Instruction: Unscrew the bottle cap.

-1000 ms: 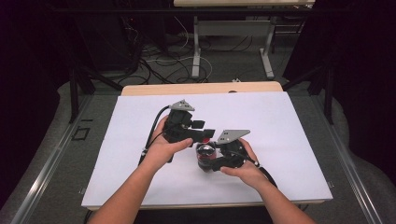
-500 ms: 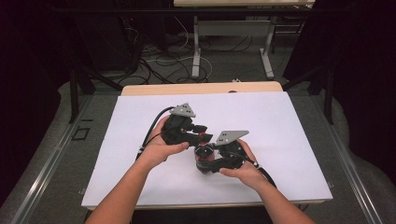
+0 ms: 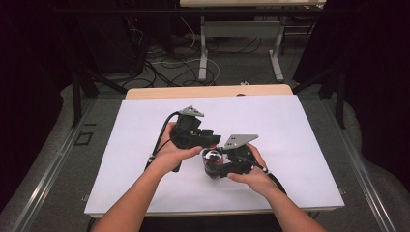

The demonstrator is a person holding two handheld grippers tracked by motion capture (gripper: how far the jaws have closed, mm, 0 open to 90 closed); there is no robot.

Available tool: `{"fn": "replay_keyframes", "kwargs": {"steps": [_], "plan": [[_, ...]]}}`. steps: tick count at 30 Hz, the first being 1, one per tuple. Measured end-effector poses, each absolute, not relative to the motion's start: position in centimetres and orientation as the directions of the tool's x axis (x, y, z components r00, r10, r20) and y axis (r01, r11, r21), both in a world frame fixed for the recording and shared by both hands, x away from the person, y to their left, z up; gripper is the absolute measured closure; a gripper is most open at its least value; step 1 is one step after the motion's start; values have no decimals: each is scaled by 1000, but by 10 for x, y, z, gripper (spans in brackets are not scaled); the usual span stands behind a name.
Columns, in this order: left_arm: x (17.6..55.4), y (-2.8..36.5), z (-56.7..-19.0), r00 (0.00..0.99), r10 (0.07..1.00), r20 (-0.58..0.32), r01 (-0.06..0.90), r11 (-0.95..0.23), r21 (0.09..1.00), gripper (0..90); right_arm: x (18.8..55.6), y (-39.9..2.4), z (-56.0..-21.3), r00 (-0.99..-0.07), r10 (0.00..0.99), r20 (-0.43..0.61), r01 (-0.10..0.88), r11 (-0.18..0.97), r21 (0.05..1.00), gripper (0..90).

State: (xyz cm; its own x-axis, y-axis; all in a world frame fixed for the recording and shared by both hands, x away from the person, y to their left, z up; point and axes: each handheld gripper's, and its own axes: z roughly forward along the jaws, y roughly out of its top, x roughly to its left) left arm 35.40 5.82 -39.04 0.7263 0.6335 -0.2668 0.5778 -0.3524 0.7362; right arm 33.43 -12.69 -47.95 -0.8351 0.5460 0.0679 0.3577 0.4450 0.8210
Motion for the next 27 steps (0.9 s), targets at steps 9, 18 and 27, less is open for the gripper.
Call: {"fn": "replay_keyframes", "kwargs": {"steps": [9, 18, 27], "plan": [[348, 49, -388, 539, 772, -337, 709, -200, 676, 616, 333, -125, -480, -818, 574, 40, 360, 455, 815, 308], [358, 55, -385, 615, 676, -405, 697, -227, 680, 507, 335, -129, -478, -823, 564, 67, 367, 437, 821, 308], [363, 70, -388, 804, 515, -296, 526, -385, 758, 453, 335, -129, -478, -834, 544, 91, 368, 426, 827, 307]]}}
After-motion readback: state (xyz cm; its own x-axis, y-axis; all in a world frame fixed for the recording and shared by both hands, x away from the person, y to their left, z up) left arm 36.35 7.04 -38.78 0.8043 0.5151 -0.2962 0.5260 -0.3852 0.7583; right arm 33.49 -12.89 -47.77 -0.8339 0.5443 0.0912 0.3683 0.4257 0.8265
